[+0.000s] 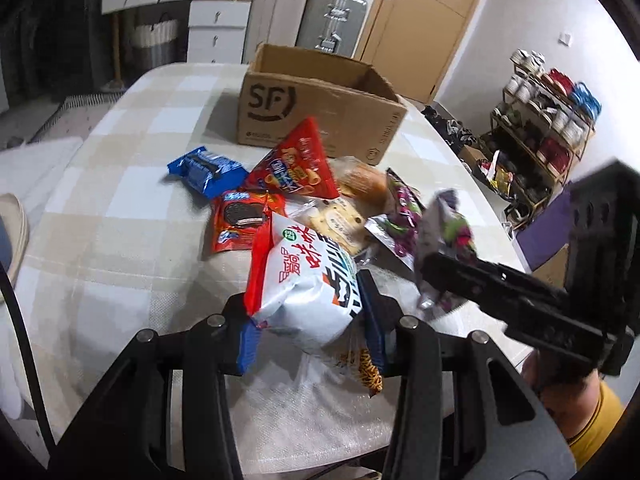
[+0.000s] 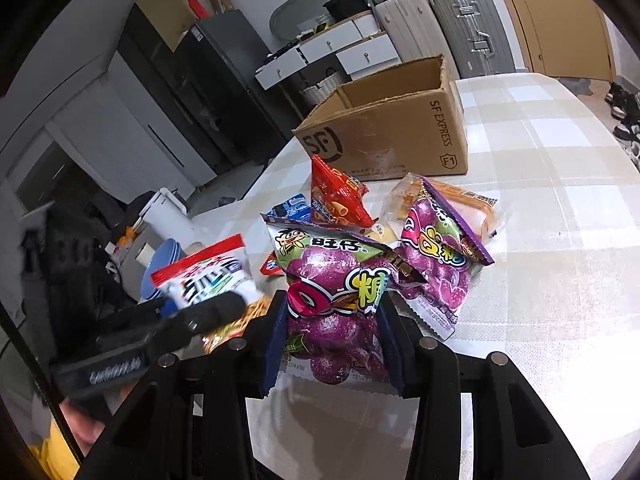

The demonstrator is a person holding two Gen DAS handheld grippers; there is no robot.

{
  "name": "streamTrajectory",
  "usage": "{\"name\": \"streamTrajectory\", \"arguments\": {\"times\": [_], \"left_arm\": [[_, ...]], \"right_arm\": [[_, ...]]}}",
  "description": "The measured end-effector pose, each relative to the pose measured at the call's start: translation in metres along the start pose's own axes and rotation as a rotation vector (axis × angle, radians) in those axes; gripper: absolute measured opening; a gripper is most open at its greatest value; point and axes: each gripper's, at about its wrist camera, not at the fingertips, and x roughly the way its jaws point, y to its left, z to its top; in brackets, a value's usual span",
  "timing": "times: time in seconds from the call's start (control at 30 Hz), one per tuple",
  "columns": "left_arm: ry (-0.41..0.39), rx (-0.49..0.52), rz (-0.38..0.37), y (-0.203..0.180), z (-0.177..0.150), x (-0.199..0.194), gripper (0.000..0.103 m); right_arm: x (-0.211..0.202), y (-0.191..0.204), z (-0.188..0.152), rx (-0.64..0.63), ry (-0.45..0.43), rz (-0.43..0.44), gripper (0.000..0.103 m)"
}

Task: Organize snacks
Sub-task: 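Lift both held bags and carry them over the cardboard box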

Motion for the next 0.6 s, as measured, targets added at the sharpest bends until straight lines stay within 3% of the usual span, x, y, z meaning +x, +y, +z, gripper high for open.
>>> {"name": "streamTrajectory", "arguments": {"times": [0.3,0.6], "left_arm": [[-0.013,0.033,-0.027,-0.010,-0.006,-0.011,0.040],[-0.024,-0.022,-0.058,-0.004,0.007,-0.021,0.040]], "right_arm": [[0.002,-0.003,-0.002,0.006,0.005,-0.014,0.043],[-0.006,0.004,0.001,-0.007,-0.030,-0.010,0.043]]}}
